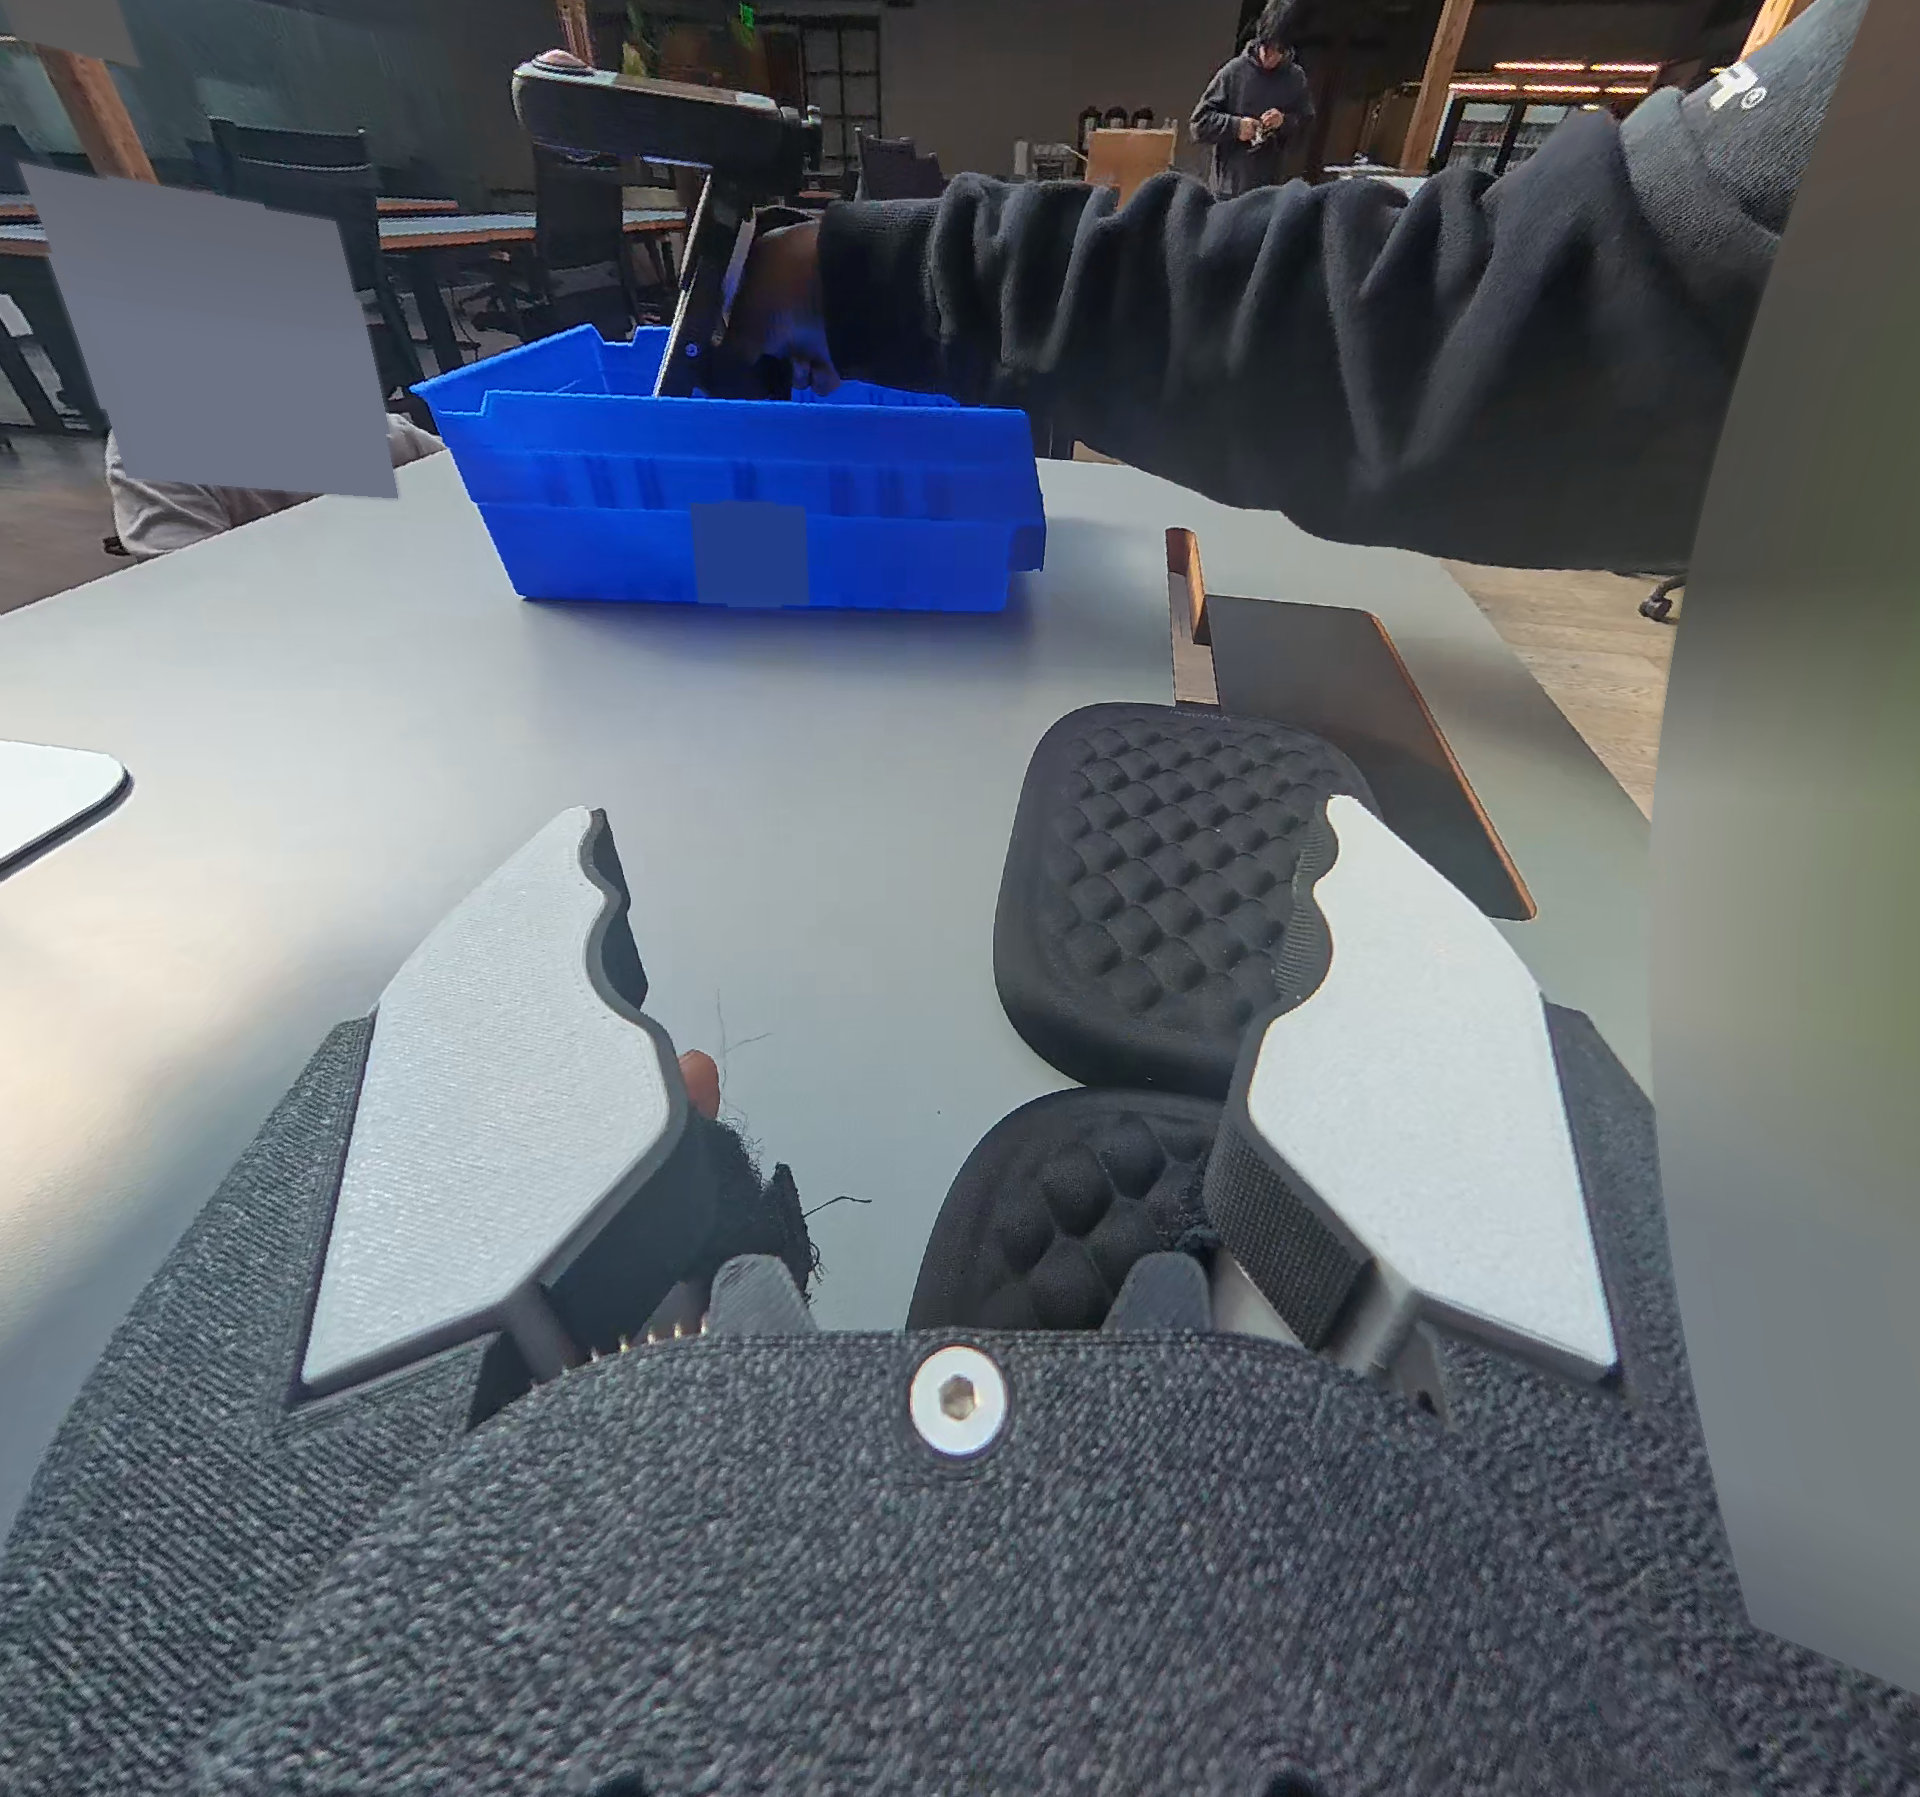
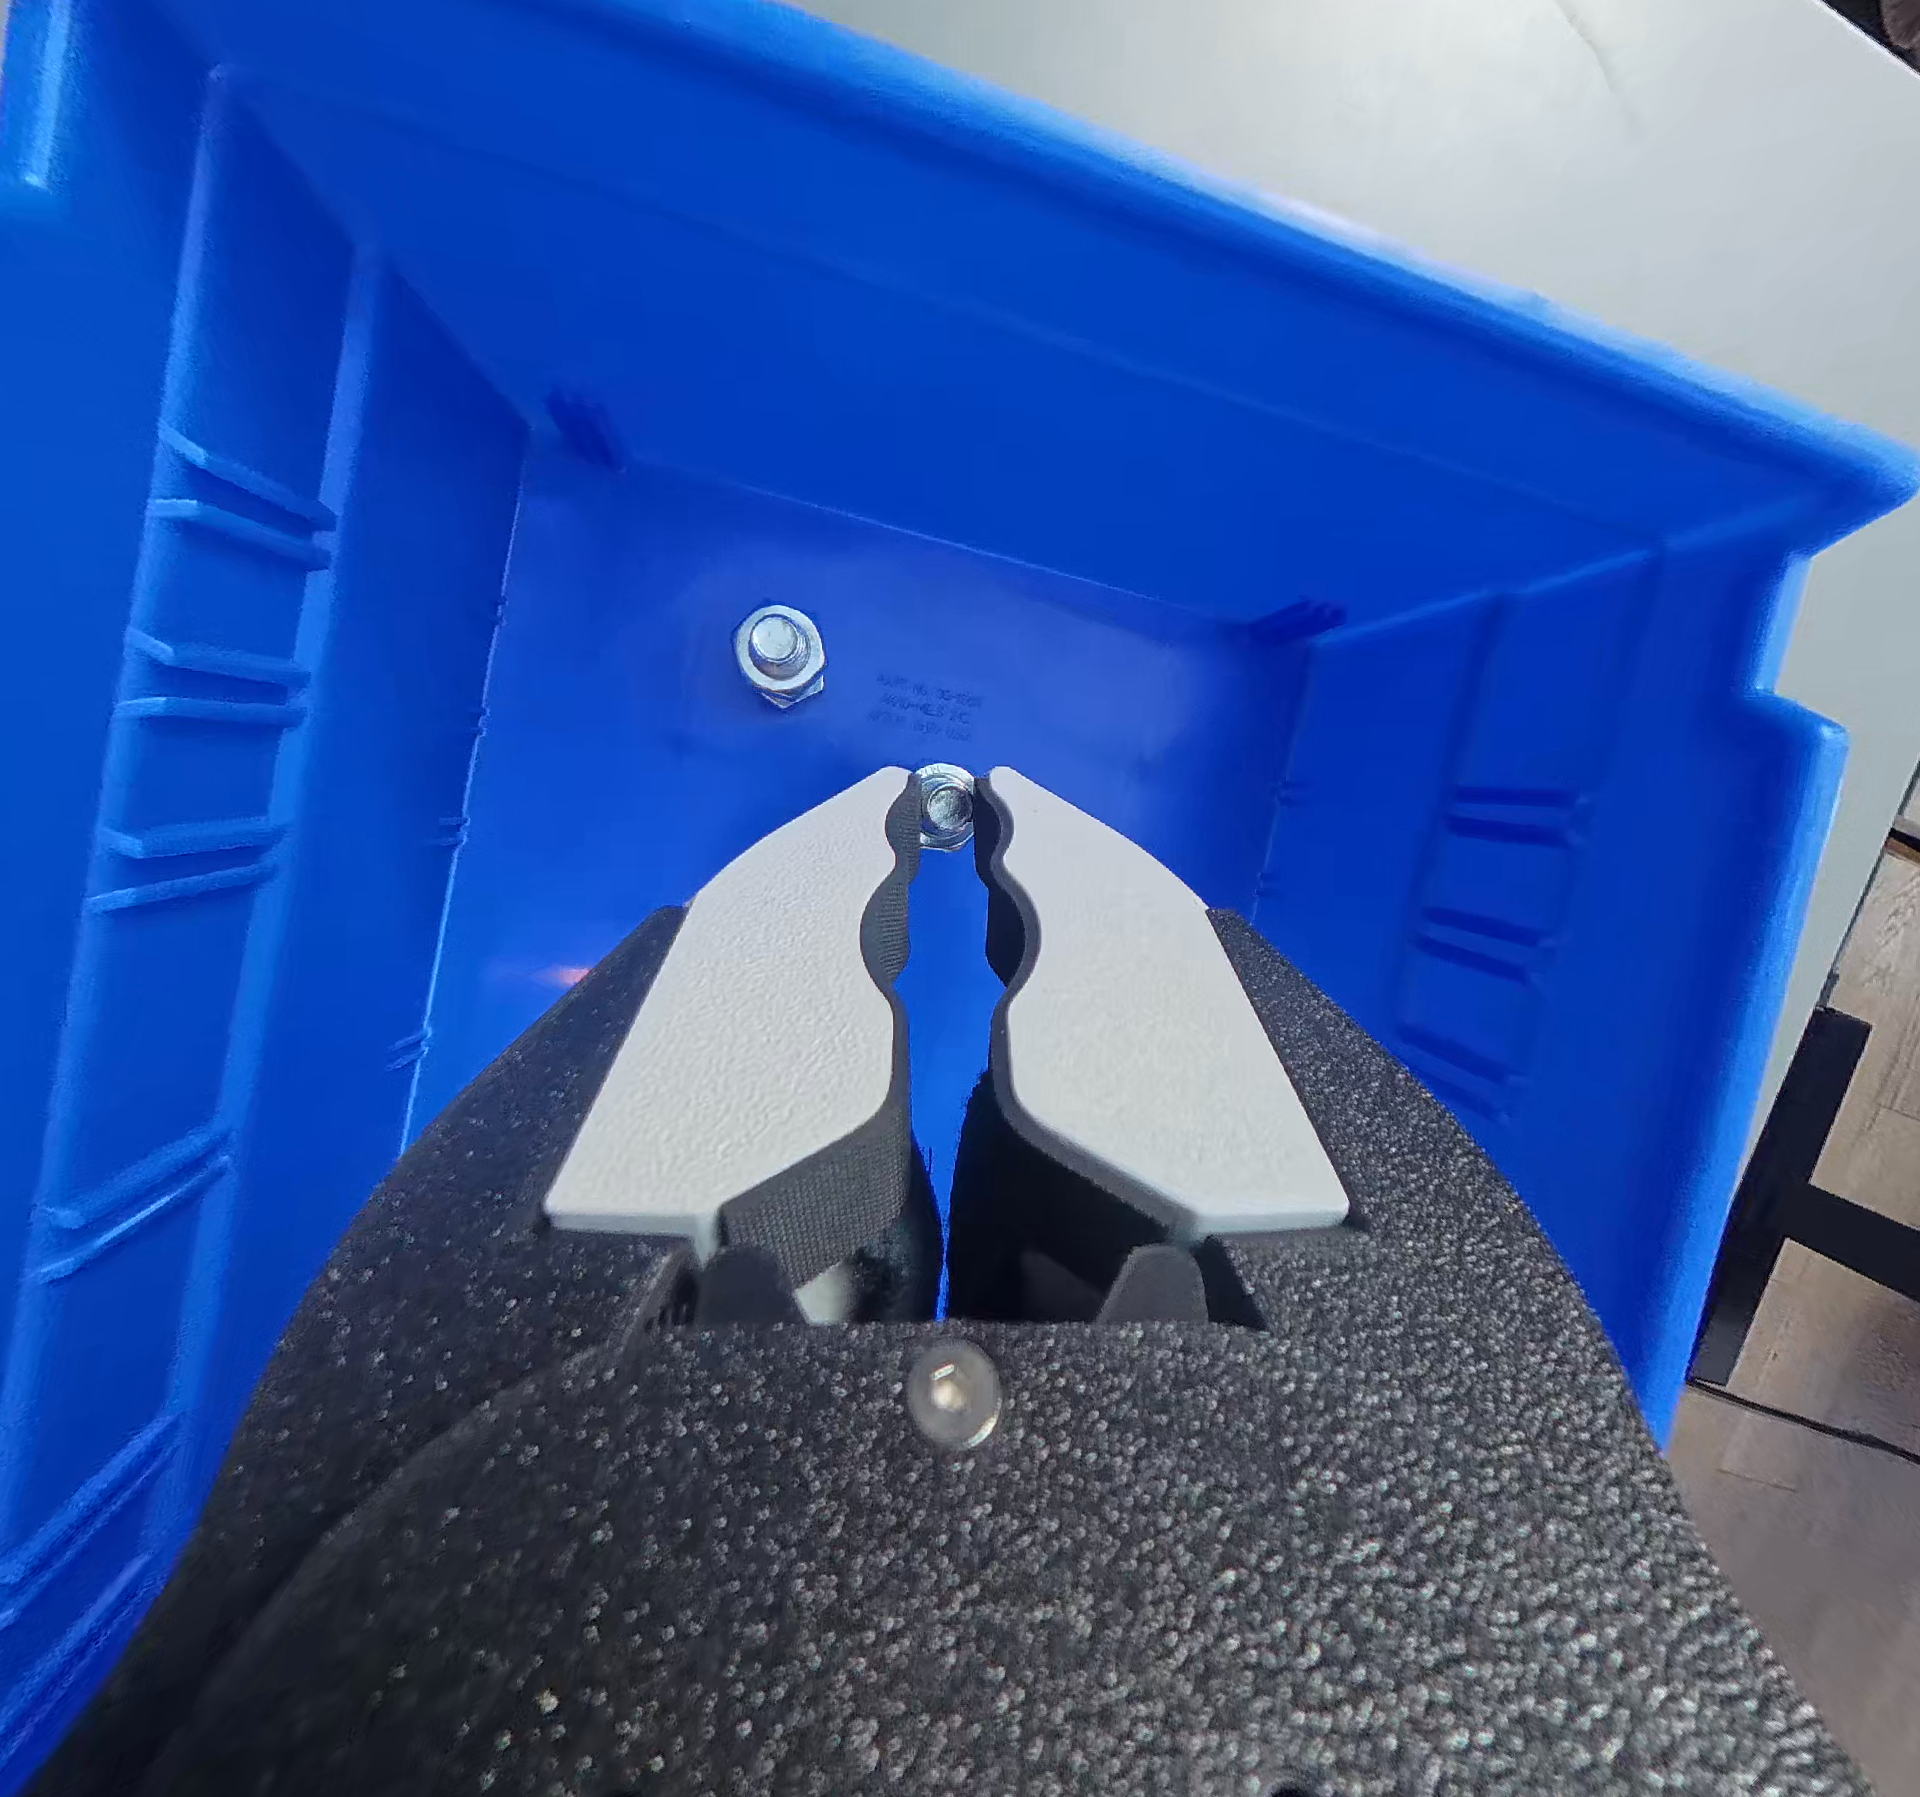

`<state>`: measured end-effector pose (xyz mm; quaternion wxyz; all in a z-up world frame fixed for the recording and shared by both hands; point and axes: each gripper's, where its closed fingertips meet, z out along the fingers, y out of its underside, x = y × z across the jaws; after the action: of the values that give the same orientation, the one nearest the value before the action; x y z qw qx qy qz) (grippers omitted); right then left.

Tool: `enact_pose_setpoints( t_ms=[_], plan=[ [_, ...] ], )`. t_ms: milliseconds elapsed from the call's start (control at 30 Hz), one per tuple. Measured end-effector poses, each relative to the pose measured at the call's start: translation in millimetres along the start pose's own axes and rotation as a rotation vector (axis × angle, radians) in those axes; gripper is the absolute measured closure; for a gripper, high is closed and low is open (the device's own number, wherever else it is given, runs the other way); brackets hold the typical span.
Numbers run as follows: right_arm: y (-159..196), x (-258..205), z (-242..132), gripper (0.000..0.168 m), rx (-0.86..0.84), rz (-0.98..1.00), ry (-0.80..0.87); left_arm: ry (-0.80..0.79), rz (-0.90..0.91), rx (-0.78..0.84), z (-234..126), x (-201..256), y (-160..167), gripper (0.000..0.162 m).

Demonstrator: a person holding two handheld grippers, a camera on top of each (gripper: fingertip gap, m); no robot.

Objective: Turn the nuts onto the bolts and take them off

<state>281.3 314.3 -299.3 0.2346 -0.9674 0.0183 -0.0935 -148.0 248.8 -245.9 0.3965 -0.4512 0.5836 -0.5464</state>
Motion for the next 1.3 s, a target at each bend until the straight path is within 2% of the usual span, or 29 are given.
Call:
enact_pose_setpoints(
  t_ms=[233,400,500,667,867,1033,1200,1300],
  plan=[
    [1,1,10,0.158,0.006,-0.011,0.012,0.002,-0.003,0.000,0,0,0,0.043],
    [-4,5,-5,0.124,0.029,-0.012,0.059,0.002,0.000,-0.001,0,0,0,0.043],
    [-23,-5,-39,0.115,0.165,0.010,0.075,0.000,0.001,0.000,0,0,0,0.044],
    [-51,-66,-120,0.104,0.509,0.027,0.007,-0.012,-0.001,0.004,-1,-1,-1,0.047],
    [-33,-159,-194,0.105,0.845,0.056,-0.094,-0.043,-0.002,0.019,-2,-5,-3,0.050],
    [-3,-219,-206,0.103,0.964,0.070,-0.120,-0.043,0.002,0.018,-2,-5,-3,0.051],
    [20,-274,-196,0.102,1.075,0.070,-0.194,-0.051,0.014,0.014,-2,-4,-3,0.056],
    [29,-293,-187,0.107,1.134,0.077,-0.226,-0.064,0.010,0.022,-4,-6,-4,0.057]
  ],
)
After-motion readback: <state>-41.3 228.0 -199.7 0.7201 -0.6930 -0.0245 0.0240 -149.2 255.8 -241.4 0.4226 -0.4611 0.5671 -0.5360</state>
